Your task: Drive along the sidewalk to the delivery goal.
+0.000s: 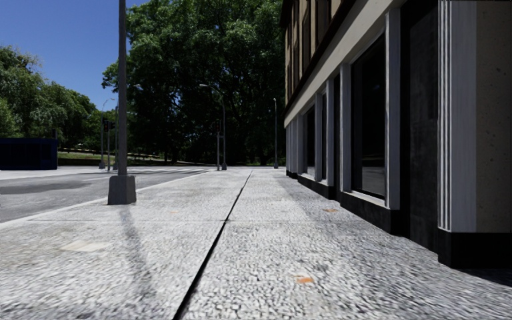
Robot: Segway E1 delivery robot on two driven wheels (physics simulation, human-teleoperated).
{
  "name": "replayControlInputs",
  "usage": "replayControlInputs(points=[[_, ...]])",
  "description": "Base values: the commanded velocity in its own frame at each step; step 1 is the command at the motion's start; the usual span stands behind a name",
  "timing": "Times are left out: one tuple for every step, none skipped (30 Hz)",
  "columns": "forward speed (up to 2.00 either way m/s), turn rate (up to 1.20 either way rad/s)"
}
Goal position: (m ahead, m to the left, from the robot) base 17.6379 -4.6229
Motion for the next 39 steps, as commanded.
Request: replayControlInputs(points=[[2.0,-0.11],[2.0,-0.14],[2.0,-0.14],[2.0,-0.2],[2.0,-0.23],[2.0,-0.24],[2.0,-0.24],[2.0,-0.24],[2.0,-0.24],[2.0,-0.24],[2.0,-0.24],[2.0,-0.24],[2.0,-0.24],[2.0,-0.1],[2.0,-0.01],[2.0,0.0],[2.0,0.0],[2.0,0.0],[2.0,0.0],[2.0,0.0],[2.0,0.0],[2.0,0.0],[2.0,0.0],[2.0,0.0],[2.0,0.0],[2.0,0.0],[2.0,0.0],[2.0,0.0],[2.0,0.0],[2.0,0.0],[2.0,0.0],[2.0,0.0],[2.0,0.0],[2.0,0.0],[2.0,0.0],[2.0,0.0],[2.0,0.0],[2.0,0.0],[2.0,0.0]])
